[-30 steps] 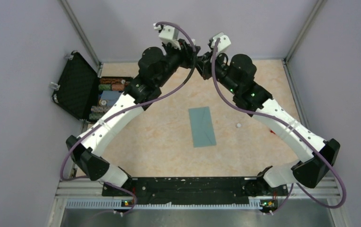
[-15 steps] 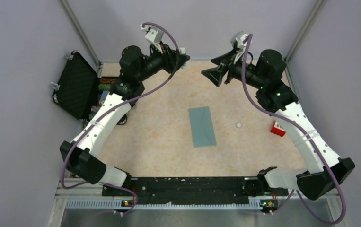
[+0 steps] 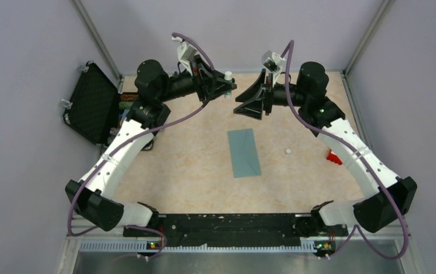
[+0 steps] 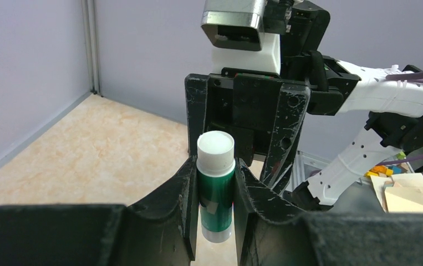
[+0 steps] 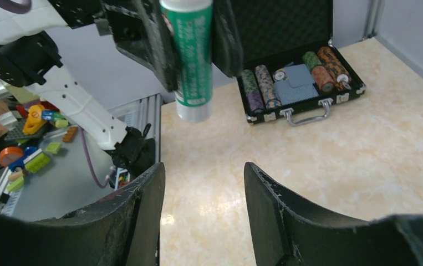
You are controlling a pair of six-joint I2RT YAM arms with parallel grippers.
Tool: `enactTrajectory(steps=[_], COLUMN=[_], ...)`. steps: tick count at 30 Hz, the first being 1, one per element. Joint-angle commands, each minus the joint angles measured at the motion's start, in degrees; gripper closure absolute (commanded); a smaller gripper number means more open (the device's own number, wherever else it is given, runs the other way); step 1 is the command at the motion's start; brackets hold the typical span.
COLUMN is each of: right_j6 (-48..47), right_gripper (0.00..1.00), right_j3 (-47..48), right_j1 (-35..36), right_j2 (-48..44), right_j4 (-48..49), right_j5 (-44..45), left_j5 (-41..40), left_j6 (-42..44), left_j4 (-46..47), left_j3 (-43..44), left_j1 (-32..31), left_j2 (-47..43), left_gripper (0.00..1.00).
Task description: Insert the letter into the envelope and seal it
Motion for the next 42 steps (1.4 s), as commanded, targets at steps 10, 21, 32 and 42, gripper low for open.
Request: enactTrajectory(steps=[10, 21, 32, 42], right_j6=[7.6, 8.8, 10.0, 10.2], right_gripper=[0.55, 0.6, 0.56, 0.69], right_j3=[8.2, 8.6, 9.5, 9.0], right_j1=[1.1, 1.2, 1.3, 1.3], right_j2=[4.2, 5.0, 6.2, 6.5], right_j4=[10.5, 10.9, 11.0, 12.5], right_j5=[-2.5, 2.3, 3.1, 3.7], left_j5=[-8.7, -9.5, -9.1, -9.8], left_j6=[-4.1, -4.4, -4.7, -5.0], left_j4=[4.6, 4.1, 4.0, 3.8], left_j3=[4.0, 3.9, 3.5, 3.6], left_j1=[-1.1, -1.4, -1.7, -1.7], left_j2=[2.6, 2.4, 2.4, 2.8], left_gripper=[1.0, 1.0, 1.0, 1.0])
